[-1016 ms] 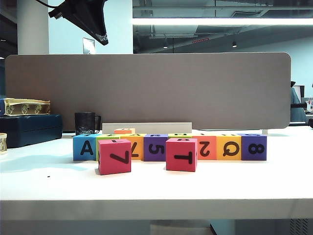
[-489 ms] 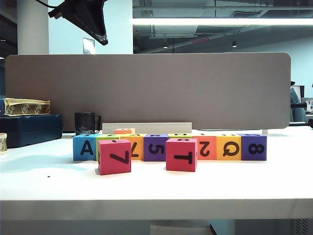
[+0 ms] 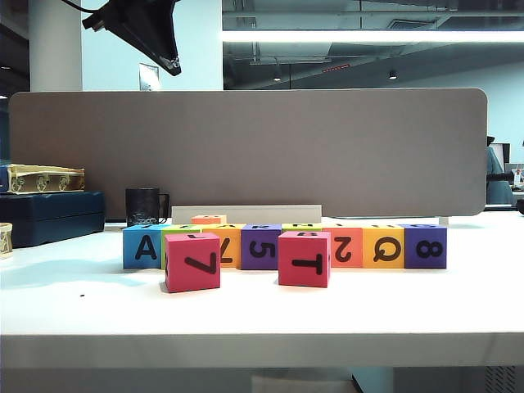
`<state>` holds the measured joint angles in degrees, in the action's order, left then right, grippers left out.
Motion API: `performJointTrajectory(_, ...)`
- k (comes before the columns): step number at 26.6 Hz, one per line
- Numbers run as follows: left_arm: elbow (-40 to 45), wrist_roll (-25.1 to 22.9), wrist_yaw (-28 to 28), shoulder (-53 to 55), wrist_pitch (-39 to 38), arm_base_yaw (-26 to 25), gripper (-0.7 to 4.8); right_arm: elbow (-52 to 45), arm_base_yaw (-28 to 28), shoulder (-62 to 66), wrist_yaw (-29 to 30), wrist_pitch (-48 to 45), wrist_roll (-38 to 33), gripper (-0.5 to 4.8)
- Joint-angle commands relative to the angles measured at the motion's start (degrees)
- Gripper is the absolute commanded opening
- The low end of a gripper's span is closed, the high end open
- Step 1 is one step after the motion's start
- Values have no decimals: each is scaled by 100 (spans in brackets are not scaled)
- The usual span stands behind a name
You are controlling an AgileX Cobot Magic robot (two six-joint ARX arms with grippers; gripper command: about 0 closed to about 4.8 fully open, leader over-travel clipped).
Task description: Select the appropriate blocks from the scattered letter blocks on the table and arrange them in a row to spell out "LEARNING".
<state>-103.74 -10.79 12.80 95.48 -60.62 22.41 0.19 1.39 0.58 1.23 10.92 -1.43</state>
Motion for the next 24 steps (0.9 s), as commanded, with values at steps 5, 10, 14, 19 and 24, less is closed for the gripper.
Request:
performJointTrajectory(5,-11,-549,-11,-289,269,-26,-5,-13,-4,-63,-4,-63,15,-1)
performJointTrajectory(10,214,-531,-11,-748,1110,-153,-5,-13,-4,-63,-4,-63,15,-1)
performJointTrajectory(14,1572,-577,-166,-1694,2461,-264,-5,-13,-4,-63,-4,-63,15,-1)
performJointTrajectory(19,3056,-573,-313,-2608,3628,-483,-5,-13,-4,-63,-4,-66,15,-1)
performJointTrajectory(24,4358,-573,-310,-3676,4059,-981,-5,-13,-4,-63,-4,-66,15,-1)
